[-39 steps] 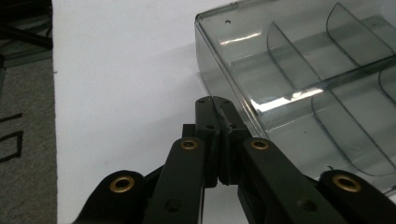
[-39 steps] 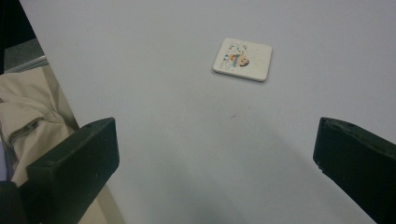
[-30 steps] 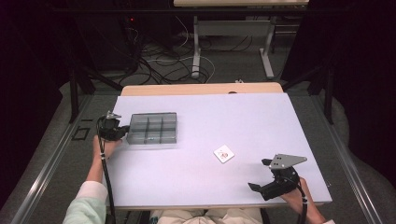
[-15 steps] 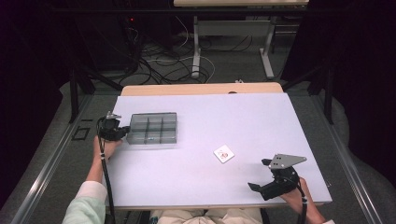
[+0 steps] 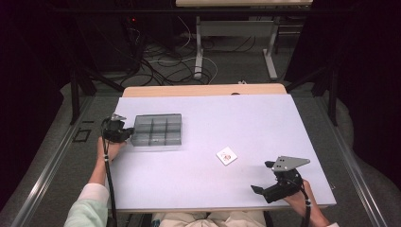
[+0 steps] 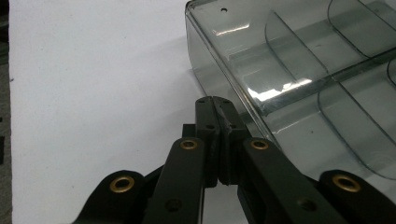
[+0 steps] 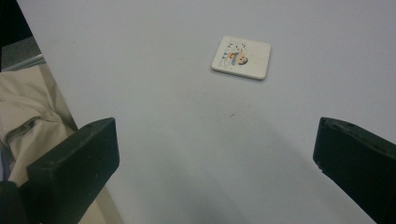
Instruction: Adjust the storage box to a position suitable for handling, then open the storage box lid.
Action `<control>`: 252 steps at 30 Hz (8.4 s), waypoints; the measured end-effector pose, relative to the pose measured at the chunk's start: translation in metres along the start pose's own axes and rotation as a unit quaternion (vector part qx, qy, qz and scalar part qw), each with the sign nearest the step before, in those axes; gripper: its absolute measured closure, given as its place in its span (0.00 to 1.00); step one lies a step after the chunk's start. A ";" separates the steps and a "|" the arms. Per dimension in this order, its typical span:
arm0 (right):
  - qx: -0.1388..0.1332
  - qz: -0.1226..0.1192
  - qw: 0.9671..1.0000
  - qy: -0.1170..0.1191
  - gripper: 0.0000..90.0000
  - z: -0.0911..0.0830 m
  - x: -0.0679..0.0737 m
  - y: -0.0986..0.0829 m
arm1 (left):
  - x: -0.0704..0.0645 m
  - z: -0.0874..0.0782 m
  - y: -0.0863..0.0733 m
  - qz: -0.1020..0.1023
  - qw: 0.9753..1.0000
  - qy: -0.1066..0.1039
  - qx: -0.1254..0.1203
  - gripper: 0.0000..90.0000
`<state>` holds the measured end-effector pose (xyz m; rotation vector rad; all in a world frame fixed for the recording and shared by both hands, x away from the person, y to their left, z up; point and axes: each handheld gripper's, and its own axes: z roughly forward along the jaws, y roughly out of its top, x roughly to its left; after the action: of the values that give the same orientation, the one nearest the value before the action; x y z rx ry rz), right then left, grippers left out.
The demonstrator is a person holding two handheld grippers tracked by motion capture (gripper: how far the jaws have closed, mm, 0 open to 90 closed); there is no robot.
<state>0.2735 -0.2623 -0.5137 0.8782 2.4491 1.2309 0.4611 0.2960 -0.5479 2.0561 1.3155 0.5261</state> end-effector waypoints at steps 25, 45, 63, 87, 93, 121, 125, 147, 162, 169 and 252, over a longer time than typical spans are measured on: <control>-0.002 -0.005 1.000 0.005 0.00 0.001 0.000 0.000 | -0.025 0.011 0.010 0.039 0.999 -0.013 0.003 1.00; -0.001 -0.004 1.000 0.008 0.00 0.001 0.000 0.000 | -0.042 0.015 0.017 0.049 0.998 -0.028 0.002 1.00; -0.001 -0.004 1.000 0.007 0.00 0.001 0.000 0.000 | -0.065 0.020 0.024 0.055 0.997 -0.055 -0.004 1.00; 0.004 -0.003 1.000 0.009 0.00 0.001 0.000 0.000 | -0.103 0.036 0.039 0.083 0.994 -0.072 -0.007 1.00; 0.004 -0.003 1.000 0.009 0.00 0.002 0.000 0.000 | -0.112 0.040 0.043 0.087 0.993 -0.079 -0.011 1.00; 0.005 -0.004 1.000 0.011 0.00 0.001 -0.001 0.000 | -0.147 0.053 0.054 0.103 0.990 -0.094 -0.021 1.00; 0.004 -0.005 1.000 0.010 0.00 0.000 -0.001 0.000 | -0.149 0.054 0.054 0.101 0.990 -0.095 -0.025 1.00; 0.003 -0.003 1.000 0.010 0.00 0.001 0.000 0.000 | -0.155 0.056 0.056 0.104 0.989 -0.096 -0.030 1.00; -0.002 0.003 1.000 0.008 0.00 -0.001 0.001 -0.001 | -0.136 0.024 0.045 0.092 0.993 -0.075 -0.008 0.46; -0.002 -0.001 1.000 0.007 0.00 -0.001 0.000 -0.001 | -0.133 0.000 0.030 0.090 0.994 -0.053 0.006 0.17; -0.003 0.037 0.998 0.051 0.00 0.070 -0.006 0.047 | -0.182 -0.069 -0.039 0.155 0.983 -0.091 -0.021 0.00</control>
<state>0.3311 -0.1999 -0.5188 0.9344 2.5118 1.3395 0.3159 0.1632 -0.5246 2.2274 0.8769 0.4807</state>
